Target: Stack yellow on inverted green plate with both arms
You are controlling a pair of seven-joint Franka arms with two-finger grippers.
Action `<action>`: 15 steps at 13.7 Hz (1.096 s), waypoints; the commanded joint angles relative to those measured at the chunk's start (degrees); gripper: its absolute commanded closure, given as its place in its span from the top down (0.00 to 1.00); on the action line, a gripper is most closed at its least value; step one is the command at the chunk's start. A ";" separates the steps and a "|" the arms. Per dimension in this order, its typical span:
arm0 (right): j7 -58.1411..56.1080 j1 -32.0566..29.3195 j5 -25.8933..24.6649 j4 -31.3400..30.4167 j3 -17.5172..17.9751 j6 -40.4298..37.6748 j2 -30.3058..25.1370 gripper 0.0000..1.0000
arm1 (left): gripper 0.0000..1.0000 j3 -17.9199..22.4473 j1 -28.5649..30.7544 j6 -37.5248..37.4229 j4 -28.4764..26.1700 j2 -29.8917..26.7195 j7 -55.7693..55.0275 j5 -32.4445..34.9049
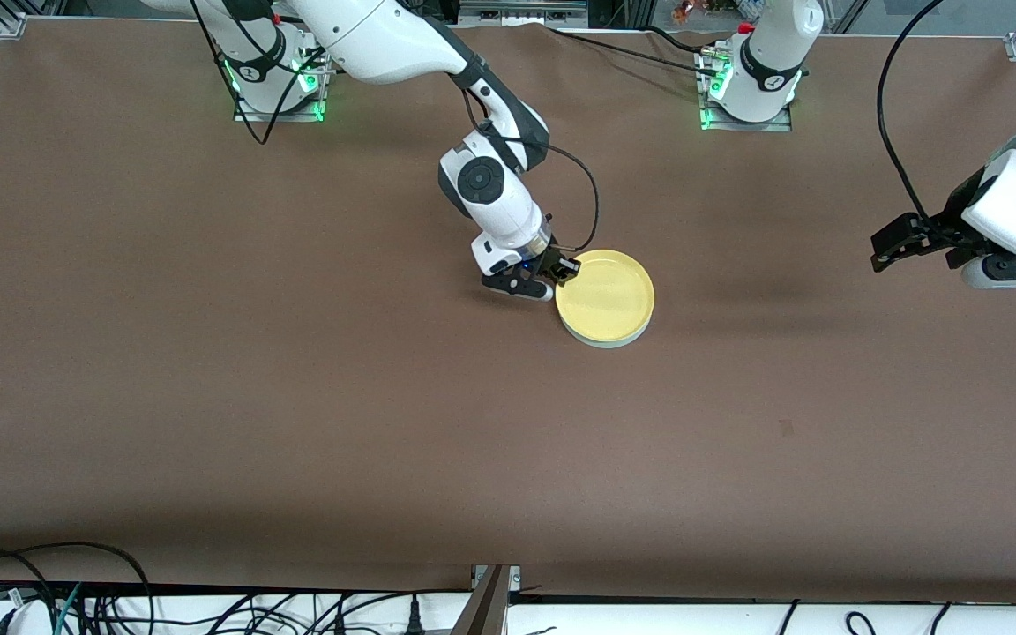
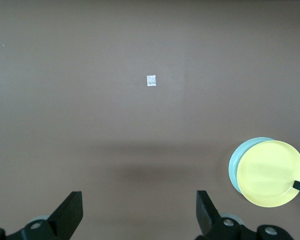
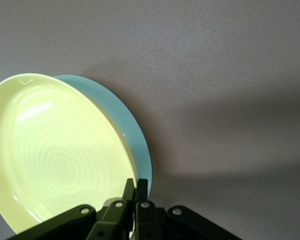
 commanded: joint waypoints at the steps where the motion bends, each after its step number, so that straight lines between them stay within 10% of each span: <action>1: 1.47 1.04 -0.83 1.80 -0.93 -0.03 1.30 0.00 | 1.00 -0.48 0.83 -0.22 1.07 0.42 1.10 -1.18; 7: 1.38 1.04 -0.83 3.20 -0.93 -0.03 2.09 0.00 | 1.00 -0.47 0.83 -0.22 1.07 0.42 1.10 -1.45; 9: 1.30 1.12 -1.79 3.46 -1.19 -0.21 2.00 1.00 | 1.00 -0.56 0.83 -0.22 1.07 0.42 1.10 -1.45; 15: -0.45 0.42 -3.90 11.79 -8.02 -16.49 -1.15 1.00 | 1.00 -0.56 0.83 -0.22 1.07 0.42 1.10 -1.54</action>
